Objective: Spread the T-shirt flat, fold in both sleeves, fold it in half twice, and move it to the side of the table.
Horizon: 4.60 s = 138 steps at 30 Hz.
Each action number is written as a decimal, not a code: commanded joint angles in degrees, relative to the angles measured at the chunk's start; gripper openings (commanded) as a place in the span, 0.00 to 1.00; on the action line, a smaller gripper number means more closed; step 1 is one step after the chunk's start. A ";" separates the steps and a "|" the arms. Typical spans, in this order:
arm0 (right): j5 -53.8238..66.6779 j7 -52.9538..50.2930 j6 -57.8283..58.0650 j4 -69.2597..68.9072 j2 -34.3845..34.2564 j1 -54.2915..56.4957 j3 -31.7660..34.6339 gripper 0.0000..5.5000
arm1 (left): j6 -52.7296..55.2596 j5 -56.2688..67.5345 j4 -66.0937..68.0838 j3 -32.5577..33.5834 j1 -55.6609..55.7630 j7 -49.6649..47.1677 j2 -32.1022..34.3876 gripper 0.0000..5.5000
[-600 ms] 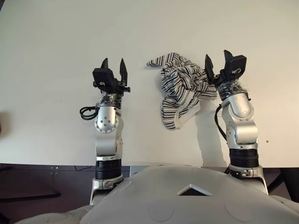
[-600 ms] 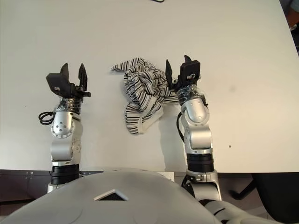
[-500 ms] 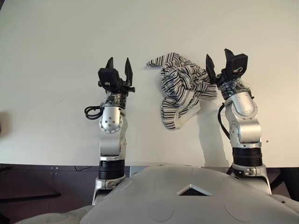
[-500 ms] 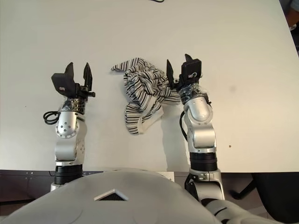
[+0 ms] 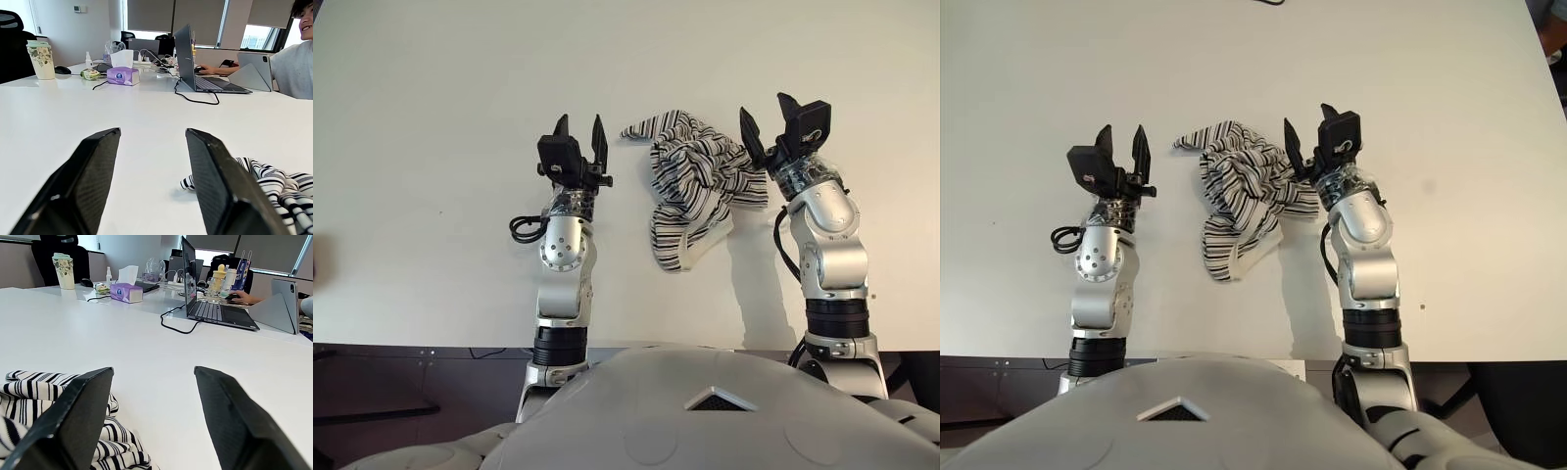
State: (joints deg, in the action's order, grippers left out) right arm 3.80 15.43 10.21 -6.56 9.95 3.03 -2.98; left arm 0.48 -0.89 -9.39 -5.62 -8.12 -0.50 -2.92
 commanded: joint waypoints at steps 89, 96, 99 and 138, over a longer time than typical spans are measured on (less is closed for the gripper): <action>-8.23 40.80 -55.58 35.26 42.86 13.80 -20.11 0.55 | -10.58 -6.22 8.02 -14.58 0.15 41.91 51.66 0.45; -12.32 38.12 -49.10 19.97 36.67 5.57 -22.85 0.55 | -9.03 -7.01 5.29 -14.59 0.52 43.61 50.94 0.45; -25.07 28.18 -54.79 25.84 33.15 8.42 -23.75 0.55 | -10.35 -8.58 6.22 -14.97 0.88 44.38 51.63 0.45; 18.29 56.02 -0.71 12.68 46.68 15.21 -16.53 0.02 | -0.44 7.13 2.94 -5.08 2.69 42.54 43.80 0.46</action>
State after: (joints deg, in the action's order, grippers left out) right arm 28.15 70.65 14.06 4.26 56.14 19.31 -18.04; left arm -3.28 3.97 -4.04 -13.03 -6.69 41.85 41.39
